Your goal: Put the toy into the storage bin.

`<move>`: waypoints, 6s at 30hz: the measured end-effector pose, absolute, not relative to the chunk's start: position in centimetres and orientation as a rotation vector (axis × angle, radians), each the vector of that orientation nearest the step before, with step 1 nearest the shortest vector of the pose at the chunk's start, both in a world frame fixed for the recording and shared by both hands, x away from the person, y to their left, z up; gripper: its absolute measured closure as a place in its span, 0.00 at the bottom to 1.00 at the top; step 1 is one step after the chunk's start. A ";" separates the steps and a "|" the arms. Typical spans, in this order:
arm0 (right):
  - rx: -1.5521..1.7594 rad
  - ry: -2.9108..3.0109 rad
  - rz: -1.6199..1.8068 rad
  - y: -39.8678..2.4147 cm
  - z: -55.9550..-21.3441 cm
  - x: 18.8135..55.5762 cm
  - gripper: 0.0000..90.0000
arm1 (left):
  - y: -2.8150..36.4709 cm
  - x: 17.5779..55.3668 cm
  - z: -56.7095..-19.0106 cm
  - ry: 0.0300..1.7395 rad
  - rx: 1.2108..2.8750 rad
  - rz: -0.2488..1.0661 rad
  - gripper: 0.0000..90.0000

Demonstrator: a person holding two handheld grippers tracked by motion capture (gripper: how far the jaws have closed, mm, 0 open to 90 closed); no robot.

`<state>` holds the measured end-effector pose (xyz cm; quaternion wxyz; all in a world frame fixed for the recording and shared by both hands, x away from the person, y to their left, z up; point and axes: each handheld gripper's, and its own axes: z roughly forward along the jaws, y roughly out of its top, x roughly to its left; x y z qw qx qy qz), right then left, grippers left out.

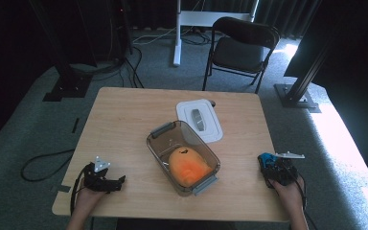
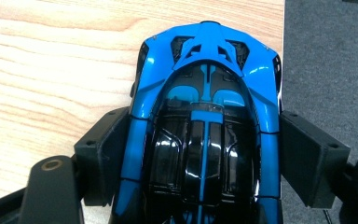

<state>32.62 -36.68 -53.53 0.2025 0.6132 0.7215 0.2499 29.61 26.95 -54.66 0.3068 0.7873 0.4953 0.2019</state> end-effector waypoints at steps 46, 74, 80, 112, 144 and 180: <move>1.508 2.229 0.768 -31.3 -52.9 35.2 0.29 | 27.0 29.6 -54.7 1.310 2.082 0.534 0.00; 1.508 2.208 0.768 -31.3 -53.6 35.2 0.25 | 26.9 29.6 -54.7 1.310 2.082 0.535 0.00; 1.524 2.186 0.761 -30.9 -53.5 35.2 0.28 | 26.9 29.6 -54.7 1.310 2.082 0.535 0.00; 1.431 2.169 0.924 -29.5 -44.6 34.9 0.28 | 26.9 29.6 -54.7 1.310 2.081 0.535 0.00; 1.178 2.308 1.015 -22.5 -36.6 35.7 0.28 | 27.0 29.6 -54.7 1.310 2.082 0.535 0.00; 1.048 2.490 0.998 -10.8 -38.3 37.3 0.28 | 27.0 29.6 -54.7 1.308 2.082 0.535 0.00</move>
